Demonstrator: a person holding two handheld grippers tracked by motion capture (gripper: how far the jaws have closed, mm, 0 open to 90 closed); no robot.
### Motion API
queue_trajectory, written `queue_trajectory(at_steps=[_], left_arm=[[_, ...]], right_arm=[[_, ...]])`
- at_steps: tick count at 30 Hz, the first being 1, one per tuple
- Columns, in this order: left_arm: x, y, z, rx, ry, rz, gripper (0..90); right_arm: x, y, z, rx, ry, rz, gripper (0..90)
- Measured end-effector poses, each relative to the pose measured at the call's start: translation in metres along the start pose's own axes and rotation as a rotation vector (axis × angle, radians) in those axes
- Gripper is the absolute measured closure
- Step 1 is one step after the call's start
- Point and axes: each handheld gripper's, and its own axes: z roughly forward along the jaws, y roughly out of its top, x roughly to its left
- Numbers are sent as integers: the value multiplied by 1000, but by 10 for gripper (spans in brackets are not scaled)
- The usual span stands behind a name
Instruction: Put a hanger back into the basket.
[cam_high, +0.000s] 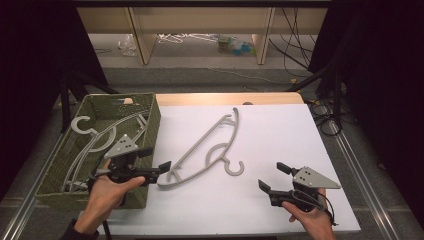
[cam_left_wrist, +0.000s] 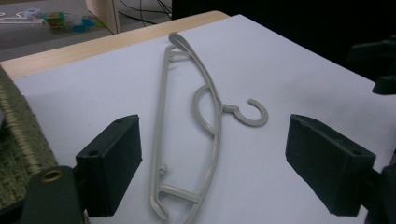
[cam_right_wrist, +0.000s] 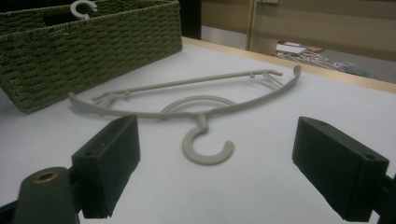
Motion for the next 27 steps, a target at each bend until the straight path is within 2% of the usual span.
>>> queue_trajectory(at_steps=[2, 5, 7, 9, 10, 11, 12, 13, 17, 19, 22, 27], left_arm=[[-4, -3, 5, 0, -7, 2, 184], [-8, -8, 12, -28, 3, -7, 185], [-11, -11, 16, -34, -8, -13, 186], [-14, -13, 20, -35, 0, -3, 190], [-16, -15, 22, -34, -5, 2, 190], [-18, -16, 23, -30, -12, -2, 190], [-20, -17, 25, -28, -21, 10, 190], [-22, -18, 26, -21, -18, 11, 190], [-30, -23, 32, -10, -15, 42, 190], [-34, -26, 36, -11, -24, 37, 189], [-38, -30, 40, -1, -22, 54, 184], [-42, -41, 46, 4, -32, 43, 173]], right_arm=[[0, 0, -1, 15, 4, -3, 160], [0, 0, 0, -3, -6, -6, 160], [0, 0, 0, -6, 2, 2, 160], [0, 0, 0, -6, 1, 3, 160], [0, -1, 1, -15, 6, 7, 160], [-1, 0, -2, 26, -3, -3, 160], [-1, 0, -2, 28, -5, -4, 160], [0, -1, 1, -15, 10, 8, 160], [-1, -1, 1, -12, 4, 12, 160], [-1, -1, -1, 0, -6, 2, 160], [-1, -1, 0, -9, 0, 9, 160], [-1, -1, -1, -5, -6, 7, 160]])
